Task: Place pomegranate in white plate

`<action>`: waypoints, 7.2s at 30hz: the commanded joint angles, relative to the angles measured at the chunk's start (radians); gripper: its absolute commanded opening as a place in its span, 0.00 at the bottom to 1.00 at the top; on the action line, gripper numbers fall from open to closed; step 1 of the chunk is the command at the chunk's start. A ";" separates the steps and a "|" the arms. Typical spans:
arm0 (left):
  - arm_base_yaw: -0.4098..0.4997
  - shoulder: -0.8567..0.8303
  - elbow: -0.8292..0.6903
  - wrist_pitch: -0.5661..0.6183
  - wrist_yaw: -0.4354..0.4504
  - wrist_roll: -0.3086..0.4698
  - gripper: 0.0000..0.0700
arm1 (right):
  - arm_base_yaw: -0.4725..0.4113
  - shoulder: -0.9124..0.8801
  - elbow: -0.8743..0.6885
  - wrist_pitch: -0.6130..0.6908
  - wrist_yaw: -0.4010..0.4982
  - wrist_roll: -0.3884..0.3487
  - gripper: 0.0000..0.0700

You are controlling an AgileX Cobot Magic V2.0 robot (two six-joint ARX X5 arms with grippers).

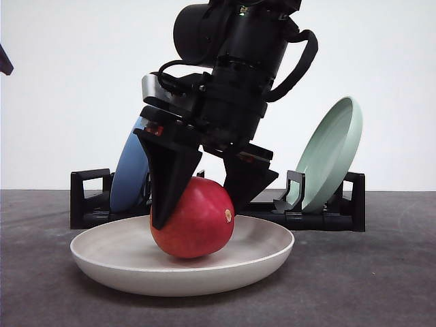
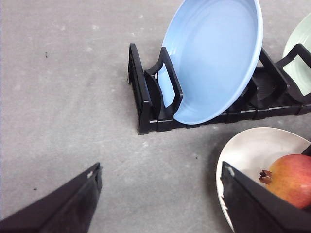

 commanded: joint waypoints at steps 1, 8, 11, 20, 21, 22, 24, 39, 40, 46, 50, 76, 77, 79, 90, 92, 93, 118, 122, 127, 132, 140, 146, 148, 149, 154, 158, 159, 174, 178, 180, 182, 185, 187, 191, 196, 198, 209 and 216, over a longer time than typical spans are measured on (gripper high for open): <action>-0.002 0.006 0.004 0.014 0.004 -0.008 0.67 | 0.014 0.018 0.024 0.014 0.000 -0.009 0.77; -0.002 0.006 0.004 0.018 0.004 -0.012 0.67 | 0.015 0.018 0.024 0.013 0.000 -0.008 0.80; -0.002 0.006 0.004 0.018 0.004 -0.016 0.67 | 0.017 0.018 0.024 0.013 0.000 -0.007 0.86; -0.001 0.006 0.004 0.018 0.004 -0.016 0.67 | 0.011 -0.015 0.022 0.016 -0.001 -0.026 0.93; -0.002 0.006 0.004 0.018 0.004 -0.016 0.67 | 0.008 -0.030 0.019 0.024 -0.002 -0.030 0.93; -0.002 0.006 0.004 0.018 0.004 -0.016 0.67 | 0.005 -0.045 0.012 0.040 -0.003 -0.035 0.93; -0.002 0.006 0.004 0.018 0.004 -0.016 0.67 | -0.003 -0.092 -0.022 0.100 -0.023 -0.036 0.93; -0.002 0.006 0.004 0.018 0.004 -0.016 0.67 | -0.171 -0.559 -0.475 0.408 -0.056 -0.014 0.87; -0.002 0.006 0.004 0.018 0.004 -0.016 0.67 | -0.189 -0.592 -0.500 0.408 -0.056 -0.010 0.87; -0.002 0.006 0.004 0.018 0.004 -0.016 0.67 | -0.293 -0.765 -0.621 0.406 -0.055 0.019 0.87; -0.002 0.006 0.004 0.016 0.004 -0.016 0.67 | -0.366 -0.866 -0.690 0.405 -0.053 0.045 0.87; -0.002 -0.003 0.004 -0.027 0.004 -0.041 0.01 | -0.490 -1.014 -0.805 0.409 -0.020 0.043 0.02; -0.002 -0.003 0.004 -0.027 0.004 -0.041 0.01 | -0.490 -1.014 -0.805 0.409 -0.020 0.043 0.02; -0.002 -0.003 0.004 -0.027 0.004 -0.041 0.01 | -0.490 -1.014 -0.805 0.409 -0.020 0.043 0.02; 0.014 -0.022 -0.003 -0.026 0.004 -0.034 0.01 | -0.490 -1.014 -0.805 0.409 -0.020 0.043 0.02; 0.032 -0.052 -0.025 -0.004 0.003 0.001 0.01 | -0.490 -1.014 -0.805 0.410 -0.020 0.043 0.02; 0.045 -0.076 -0.048 0.019 0.003 0.004 0.01 | -0.490 -1.014 -0.805 0.410 -0.020 0.043 0.02; 0.207 -0.653 -0.630 0.340 -0.024 0.015 0.01 | -0.489 -1.014 -0.805 0.423 -0.020 0.043 0.02; 0.207 -0.653 -0.630 0.340 -0.024 0.015 0.01 | -0.489 -1.014 -0.805 0.424 -0.020 0.043 0.02; 0.207 -0.652 -0.630 0.339 -0.024 0.015 0.01 | -0.489 -1.014 -0.805 0.424 -0.020 0.043 0.02; 0.207 -0.652 -0.630 0.340 -0.024 0.015 0.01 | -0.489 -1.014 -0.805 0.424 -0.020 0.043 0.02; 0.207 -0.652 -0.630 0.340 -0.024 0.015 0.01 | -0.490 -1.019 -0.805 0.419 -0.011 -0.005 0.02; 0.207 -0.652 -0.630 0.340 -0.024 0.015 0.01 | -0.529 -1.154 -0.851 0.415 0.130 -0.062 0.02; 0.207 -0.652 -0.630 0.340 -0.024 0.015 0.01 | -0.558 -1.232 -0.898 0.426 0.157 -0.064 0.02; 0.207 -0.652 -0.630 0.340 -0.024 0.015 0.01 | -0.574 -1.270 -0.924 0.431 0.165 -0.064 0.02; 0.207 -0.652 -0.630 0.340 -0.024 0.015 0.01 | -0.672 -1.473 -1.075 0.483 0.170 -0.063 0.02; 0.207 -0.652 -0.630 0.340 -0.024 0.015 0.01 | -0.731 -1.600 -1.171 0.515 0.208 -0.062 0.02; 0.207 -0.652 -0.630 0.340 -0.024 0.015 0.01 | -0.744 -1.628 -1.196 0.532 0.219 -0.061 0.02; 0.207 -0.652 -0.630 0.340 -0.024 0.015 0.01 | -0.816 -1.851 -1.323 0.587 0.235 -0.048 0.02; 0.207 -0.652 -0.630 0.340 -0.024 0.015 0.01 | -0.816 -1.851 -1.323 0.588 0.236 -0.048 0.02; 0.207 -0.652 -0.630 0.340 -0.024 0.015 0.01 | -0.816 -1.851 -1.323 0.588 0.236 -0.048 0.02; 0.207 -0.652 -0.630 0.340 -0.024 0.015 0.01 | -0.816 -1.851 -1.323 0.588 0.236 -0.048 0.02; 0.207 -0.652 -0.630 0.340 -0.024 0.015 0.01 | -0.816 -1.851 -1.323 0.588 0.236 -0.048 0.02; 0.207 -0.652 -0.630 0.340 -0.024 0.015 0.01 | -0.816 -1.851 -1.323 0.588 0.236 -0.048 0.02; 0.207 -0.652 -0.630 0.340 -0.024 0.015 0.01 | -0.816 -1.851 -1.323 0.588 0.236 -0.048 0.02; 0.207 -0.652 -0.630 0.340 -0.024 0.015 0.01 | -0.816 -1.851 -1.323 0.588 0.236 -0.049 0.02; 0.207 -0.652 -0.630 0.340 -0.024 0.015 0.01 | -0.816 -1.851 -1.323 0.588 0.236 -0.048 0.02; 0.207 -0.652 -0.630 0.340 -0.024 0.015 0.01 | -0.816 -1.851 -1.323 0.588 0.236 -0.048 0.02; 0.207 -0.652 -0.630 0.340 -0.024 0.015 0.01 | -0.816 -1.851 -1.323 0.588 0.236 -0.048 0.02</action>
